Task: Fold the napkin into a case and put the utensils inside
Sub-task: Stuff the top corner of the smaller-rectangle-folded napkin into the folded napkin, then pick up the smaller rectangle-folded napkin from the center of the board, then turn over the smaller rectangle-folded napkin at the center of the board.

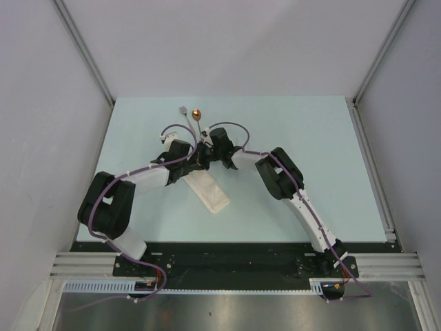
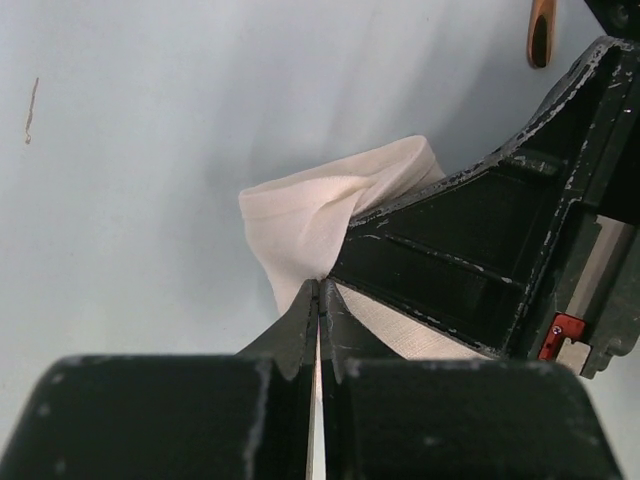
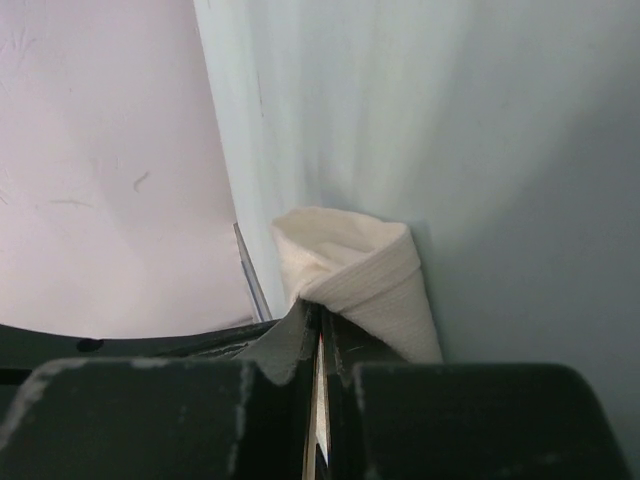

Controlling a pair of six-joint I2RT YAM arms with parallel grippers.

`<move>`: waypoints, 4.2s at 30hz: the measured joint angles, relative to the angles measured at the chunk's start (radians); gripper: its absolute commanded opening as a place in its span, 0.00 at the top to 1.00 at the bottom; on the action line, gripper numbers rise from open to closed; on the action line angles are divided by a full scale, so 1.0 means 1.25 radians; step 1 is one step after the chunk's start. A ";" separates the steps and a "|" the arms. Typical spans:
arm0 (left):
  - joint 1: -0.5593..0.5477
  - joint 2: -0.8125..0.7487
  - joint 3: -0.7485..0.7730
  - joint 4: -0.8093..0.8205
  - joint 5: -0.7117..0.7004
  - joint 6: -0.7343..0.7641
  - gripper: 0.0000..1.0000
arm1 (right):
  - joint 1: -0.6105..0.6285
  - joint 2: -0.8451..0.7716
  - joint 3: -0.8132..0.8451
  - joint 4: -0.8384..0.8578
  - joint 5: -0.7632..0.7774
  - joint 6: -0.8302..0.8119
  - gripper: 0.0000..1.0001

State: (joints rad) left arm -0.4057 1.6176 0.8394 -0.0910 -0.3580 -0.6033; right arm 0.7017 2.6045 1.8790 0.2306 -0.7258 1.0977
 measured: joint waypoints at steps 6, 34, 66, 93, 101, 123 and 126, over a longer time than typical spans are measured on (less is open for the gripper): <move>0.013 0.018 0.005 0.000 0.019 0.000 1.00 | -0.016 -0.024 -0.046 0.023 -0.008 -0.025 0.92; 0.037 0.062 0.049 -0.006 0.074 0.000 1.00 | 0.009 -0.169 -0.268 -0.052 -0.091 -0.189 0.89; 0.175 -0.601 0.045 -0.327 0.148 -0.106 0.35 | 0.145 -0.316 -0.069 -0.717 0.438 -0.659 0.39; 0.175 -0.555 0.037 -0.358 0.184 -0.082 0.35 | 0.329 -0.205 0.077 -0.840 0.846 -0.689 0.49; 0.175 -0.555 0.037 -0.358 0.184 -0.077 0.35 | 0.343 -0.191 0.092 -0.856 0.889 -0.669 0.85; 0.175 -0.525 0.023 -0.328 0.233 -0.076 0.36 | -0.007 -0.608 -0.512 -0.369 0.139 -0.403 1.00; 0.175 -0.513 0.020 -0.314 0.272 -0.069 0.36 | -0.066 -0.608 -0.635 -0.215 0.027 -0.319 1.00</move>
State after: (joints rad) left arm -0.1864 0.9760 0.8639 -0.4839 -0.0177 -0.6895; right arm 0.6189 1.8450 1.0855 -0.0380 -0.6914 0.6994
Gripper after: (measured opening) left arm 0.645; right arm 0.022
